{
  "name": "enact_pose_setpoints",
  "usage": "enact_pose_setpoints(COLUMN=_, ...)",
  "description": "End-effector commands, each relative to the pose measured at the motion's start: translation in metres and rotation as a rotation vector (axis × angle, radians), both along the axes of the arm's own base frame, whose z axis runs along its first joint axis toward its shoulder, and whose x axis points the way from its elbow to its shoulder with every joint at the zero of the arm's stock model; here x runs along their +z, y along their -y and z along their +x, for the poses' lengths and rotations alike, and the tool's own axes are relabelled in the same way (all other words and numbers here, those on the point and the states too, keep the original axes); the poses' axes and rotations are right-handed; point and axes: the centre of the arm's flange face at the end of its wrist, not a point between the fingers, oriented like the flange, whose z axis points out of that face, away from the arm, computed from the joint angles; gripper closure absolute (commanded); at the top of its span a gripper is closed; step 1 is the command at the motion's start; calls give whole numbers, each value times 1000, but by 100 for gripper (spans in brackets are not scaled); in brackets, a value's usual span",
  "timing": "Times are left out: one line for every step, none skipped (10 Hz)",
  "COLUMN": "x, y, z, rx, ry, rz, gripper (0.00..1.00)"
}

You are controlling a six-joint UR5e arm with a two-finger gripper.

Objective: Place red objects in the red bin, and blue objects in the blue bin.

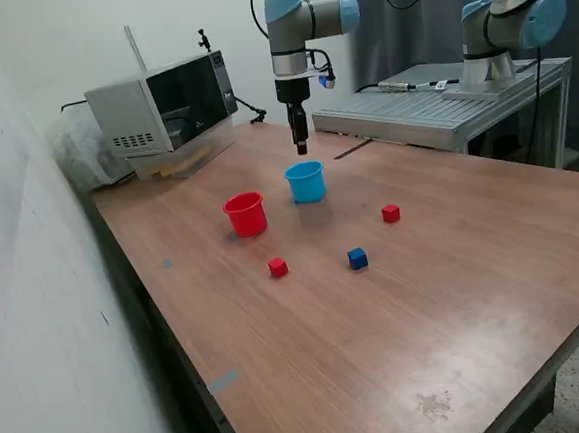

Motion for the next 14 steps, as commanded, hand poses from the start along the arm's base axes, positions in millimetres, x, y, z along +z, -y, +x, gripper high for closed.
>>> enact_pose_setpoints(x=34, y=6, z=15, rx=14, ry=2, rz=3, gripper=0)
enact_pose_setpoints(x=71, y=17, z=42, rx=17, ry=33, rz=5, gripper=0)
enact_pose_setpoints(x=119, y=25, z=75, rx=10, ry=-5, rz=45, gripper=0)
enact_pose_setpoints(x=174, y=38, z=111, rx=11, ry=-99, rz=74, gripper=0)
enact_pose_setpoints(x=204, y=52, z=133, rx=29, ry=-128, rz=87, gripper=0)
enact_pose_setpoints(x=219, y=77, z=153, rx=73, ry=-91, rz=112, gripper=0)
enact_pose_setpoints(x=222, y=86, z=172, rx=93, ry=-12, rz=197, gripper=0)
enact_pose_setpoints(x=211, y=109, z=192, rx=169, ry=184, rz=260, gripper=0)
enact_pose_setpoints(x=225, y=112, z=198, rx=186, ry=251, rz=257, gripper=0)
enact_pose_setpoints(x=266, y=114, z=196, rx=193, ry=233, rz=257, gripper=0)
enact_pose_setpoints(x=296, y=122, z=193, rx=205, ry=200, rz=261, gripper=0)
enact_pose_setpoints(x=310, y=149, z=196, rx=265, ry=166, rz=272, gripper=0)
enact_pose_setpoints(x=313, y=181, z=202, rx=331, ry=142, rz=237, gripper=0)
enact_pose_setpoints(x=313, y=209, z=205, rx=394, ry=107, rz=46, gripper=0)
